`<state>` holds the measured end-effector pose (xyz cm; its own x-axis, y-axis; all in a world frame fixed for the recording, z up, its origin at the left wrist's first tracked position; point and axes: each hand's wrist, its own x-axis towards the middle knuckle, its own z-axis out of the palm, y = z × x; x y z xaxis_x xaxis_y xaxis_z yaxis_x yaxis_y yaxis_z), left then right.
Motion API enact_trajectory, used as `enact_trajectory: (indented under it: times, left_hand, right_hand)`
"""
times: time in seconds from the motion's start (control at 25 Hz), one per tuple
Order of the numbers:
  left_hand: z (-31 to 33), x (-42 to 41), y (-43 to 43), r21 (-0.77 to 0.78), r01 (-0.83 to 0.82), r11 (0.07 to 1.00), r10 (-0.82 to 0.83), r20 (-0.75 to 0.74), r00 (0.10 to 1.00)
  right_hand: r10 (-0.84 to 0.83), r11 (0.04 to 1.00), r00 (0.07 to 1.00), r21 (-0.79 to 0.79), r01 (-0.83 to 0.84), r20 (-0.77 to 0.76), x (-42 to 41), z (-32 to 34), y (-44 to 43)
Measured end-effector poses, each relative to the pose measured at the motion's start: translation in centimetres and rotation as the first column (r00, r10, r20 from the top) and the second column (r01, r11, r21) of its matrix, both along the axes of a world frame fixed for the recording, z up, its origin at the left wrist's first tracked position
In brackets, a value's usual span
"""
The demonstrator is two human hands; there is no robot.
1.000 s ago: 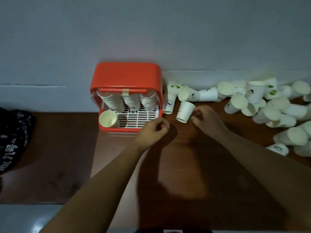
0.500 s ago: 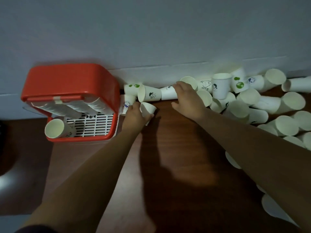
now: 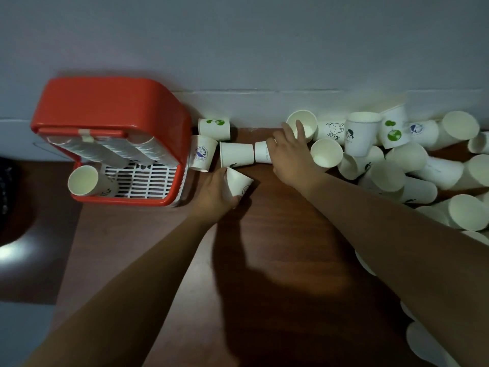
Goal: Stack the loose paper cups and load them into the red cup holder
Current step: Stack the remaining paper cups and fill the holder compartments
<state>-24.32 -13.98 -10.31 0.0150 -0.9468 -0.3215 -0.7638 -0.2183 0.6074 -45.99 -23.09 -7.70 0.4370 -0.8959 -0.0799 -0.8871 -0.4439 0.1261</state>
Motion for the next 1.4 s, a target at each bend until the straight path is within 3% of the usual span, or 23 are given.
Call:
enact_trajectory:
  times: [0.2,0.32,0.44,0.52,0.68,0.84,1.0,1.2,1.4]
  left_hand:
    - [3.0,1.7,3.0,-0.038,-0.094,0.995,0.082,-0.234,0.969]
    - [6.1,3.3,4.9,-0.039,-0.184,0.982,0.154,-0.392,0.907]
    - [9.3,5.5,6.6,-0.042,-0.236,0.971,0.196,-0.429,0.882]
    - [11.5,7.8,7.6,-0.087,-0.292,0.953,0.227,-0.435,0.871]
    - [14.9,13.2,8.5,-0.156,-0.347,0.925,0.247,-0.449,0.859]
    - [16.6,19.1,8.8,-0.195,-0.423,0.885,0.295,-0.468,0.833]
    - [16.3,25.2,8.2,-0.228,-0.474,0.850,0.333,-0.465,0.820]
    - [14.0,30.1,6.5,-0.231,-0.435,0.870,0.300,-0.451,0.841]
    - [11.0,32.1,4.9,-0.261,-0.361,0.895,0.236,-0.410,0.881]
  right_hand:
    - [-0.071,0.987,0.997,0.144,0.074,-0.029,-0.8,0.6,3.7]
    - [-0.185,0.955,0.978,0.254,0.155,0.098,-1.0,2.4,6.7]
    - [-0.449,0.851,0.788,0.469,0.235,0.420,-0.5,5.7,9.1]
    - [-0.515,0.813,0.673,0.550,0.189,0.531,0.9,8.2,10.3]
    - [-0.534,0.802,0.519,0.593,0.063,0.667,6.6,12.7,11.1]
    - [-0.657,0.722,0.334,0.692,0.019,0.676,13.9,15.6,11.3]
    - [-0.685,0.676,0.348,0.737,-0.028,0.641,20.4,17.3,11.1]
    - [-0.625,0.743,0.419,0.666,0.061,0.659,26.2,16.7,10.6]
    - [-0.588,0.802,0.314,0.589,0.104,0.745,29.4,14.5,10.6]
